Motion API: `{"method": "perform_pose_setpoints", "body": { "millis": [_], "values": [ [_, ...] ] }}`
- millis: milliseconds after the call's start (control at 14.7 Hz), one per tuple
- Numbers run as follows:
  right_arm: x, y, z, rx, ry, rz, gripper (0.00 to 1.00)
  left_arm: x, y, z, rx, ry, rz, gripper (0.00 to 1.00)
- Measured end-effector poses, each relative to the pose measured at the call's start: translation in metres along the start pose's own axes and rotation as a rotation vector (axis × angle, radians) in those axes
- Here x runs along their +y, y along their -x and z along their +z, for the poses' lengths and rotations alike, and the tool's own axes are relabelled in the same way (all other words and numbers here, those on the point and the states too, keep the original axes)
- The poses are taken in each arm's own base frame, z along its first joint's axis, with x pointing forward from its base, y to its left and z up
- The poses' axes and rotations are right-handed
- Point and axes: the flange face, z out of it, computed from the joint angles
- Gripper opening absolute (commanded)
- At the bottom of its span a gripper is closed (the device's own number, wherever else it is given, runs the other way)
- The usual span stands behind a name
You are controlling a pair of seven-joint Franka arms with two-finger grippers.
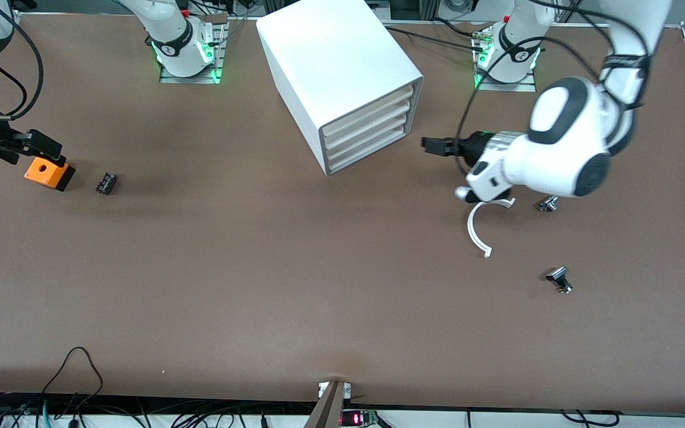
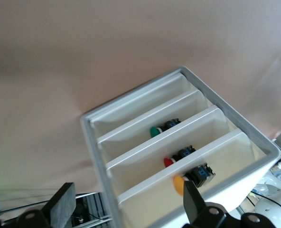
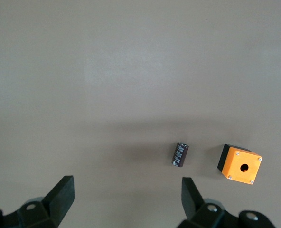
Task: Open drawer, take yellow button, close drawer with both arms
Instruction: 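Grasp the drawer front and pull the drawer open with the left gripper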
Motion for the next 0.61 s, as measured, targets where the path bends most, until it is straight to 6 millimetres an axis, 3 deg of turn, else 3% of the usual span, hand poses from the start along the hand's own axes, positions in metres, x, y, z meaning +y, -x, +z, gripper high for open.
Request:
{"method": "perform_pose_setpoints", "body": {
  "millis": [136,339,475,611],
  "values": [
    [0.0,0.0,0.0,0.0,0.0,0.0,1.0,0.018,0.008,0.052,-0.03,-0.023,0.046,1.0],
    [-0.001,0.0,0.0,0.0,0.0,-0.001,1.0,0.035,0.025,0.108,-0.051,-0.061,0.106,1.0],
    [-0.002,0.0,0.0,0.0,0.0,-0.003,1.0,0.037,0.034,0.131,-0.065,-0.079,0.127,1.0],
    [-0.003,0.0,0.0,-0.001,-0.001,-0.005,1.0,0.035,0.034,0.131,-0.065,-0.075,0.131,0.99]
  ]
}}
